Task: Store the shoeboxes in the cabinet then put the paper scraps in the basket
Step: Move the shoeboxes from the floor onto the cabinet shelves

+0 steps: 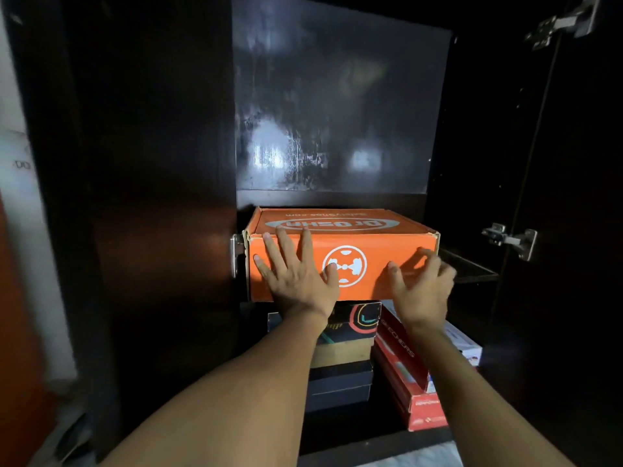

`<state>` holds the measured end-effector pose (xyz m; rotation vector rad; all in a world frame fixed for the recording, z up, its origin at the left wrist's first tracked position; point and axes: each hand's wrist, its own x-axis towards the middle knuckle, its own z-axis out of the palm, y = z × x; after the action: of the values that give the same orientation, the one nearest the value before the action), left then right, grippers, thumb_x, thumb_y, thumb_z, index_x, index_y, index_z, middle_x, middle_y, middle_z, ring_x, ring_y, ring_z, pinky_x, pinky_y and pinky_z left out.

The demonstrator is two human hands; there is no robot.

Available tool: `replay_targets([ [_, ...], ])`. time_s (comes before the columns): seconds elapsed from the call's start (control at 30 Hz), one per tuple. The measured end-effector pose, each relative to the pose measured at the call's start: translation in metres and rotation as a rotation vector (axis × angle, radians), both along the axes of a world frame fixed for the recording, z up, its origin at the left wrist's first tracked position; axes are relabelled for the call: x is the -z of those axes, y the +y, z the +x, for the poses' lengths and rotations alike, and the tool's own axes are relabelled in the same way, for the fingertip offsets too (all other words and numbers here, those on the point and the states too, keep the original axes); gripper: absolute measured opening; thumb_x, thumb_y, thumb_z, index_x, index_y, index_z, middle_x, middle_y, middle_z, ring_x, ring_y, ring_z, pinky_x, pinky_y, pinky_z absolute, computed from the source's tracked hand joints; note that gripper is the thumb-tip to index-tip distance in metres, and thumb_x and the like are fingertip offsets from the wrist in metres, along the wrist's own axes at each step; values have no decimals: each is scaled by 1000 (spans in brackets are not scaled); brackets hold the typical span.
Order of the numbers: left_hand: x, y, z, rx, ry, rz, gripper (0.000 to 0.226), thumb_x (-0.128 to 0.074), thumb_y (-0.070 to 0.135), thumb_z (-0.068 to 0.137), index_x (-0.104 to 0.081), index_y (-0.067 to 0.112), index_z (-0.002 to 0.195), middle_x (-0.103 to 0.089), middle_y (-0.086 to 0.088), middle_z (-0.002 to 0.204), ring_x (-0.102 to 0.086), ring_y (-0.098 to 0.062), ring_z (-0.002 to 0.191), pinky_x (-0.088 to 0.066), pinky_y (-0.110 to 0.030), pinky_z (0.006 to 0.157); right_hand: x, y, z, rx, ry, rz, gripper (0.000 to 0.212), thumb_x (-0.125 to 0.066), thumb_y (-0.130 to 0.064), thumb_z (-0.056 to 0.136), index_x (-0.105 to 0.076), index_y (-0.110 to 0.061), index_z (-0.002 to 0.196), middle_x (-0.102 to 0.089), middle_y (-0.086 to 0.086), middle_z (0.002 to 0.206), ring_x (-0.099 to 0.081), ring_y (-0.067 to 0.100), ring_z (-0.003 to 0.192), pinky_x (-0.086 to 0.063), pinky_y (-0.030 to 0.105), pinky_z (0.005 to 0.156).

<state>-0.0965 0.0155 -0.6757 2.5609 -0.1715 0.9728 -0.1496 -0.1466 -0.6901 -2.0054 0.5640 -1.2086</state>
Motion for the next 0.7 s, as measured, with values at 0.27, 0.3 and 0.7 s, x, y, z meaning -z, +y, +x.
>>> replay_targets([
  [0.27,-12,-6,48,-32,102,-29,81,-43,61,89,-3,34,155,11,-9,163,20,-34,148,2,-61,115,-8,6,56,-261,224,-5,77,-64,-44,91,-22,-29,153,-18,6,155,-31,30,141,-39,51,110],
  [0.3,-13,-6,56,-41,117,-22,82,-44,62,89,-3,35,155,11,-9,163,20,-34,147,1,-61,115,-9,6,64,-283,244,-15,76,-63,-42,92,-21,-29,154,-17,6,157,-31,30,142,-37,50,111],
  [0.7,-11,-10,89,3,156,31,102,-57,64,77,7,41,153,25,-10,160,31,-37,143,-3,-64,114,3,-14,82,-288,343,-138,68,-57,-36,96,-22,-27,155,-17,-1,163,-23,24,147,-27,45,117],
])
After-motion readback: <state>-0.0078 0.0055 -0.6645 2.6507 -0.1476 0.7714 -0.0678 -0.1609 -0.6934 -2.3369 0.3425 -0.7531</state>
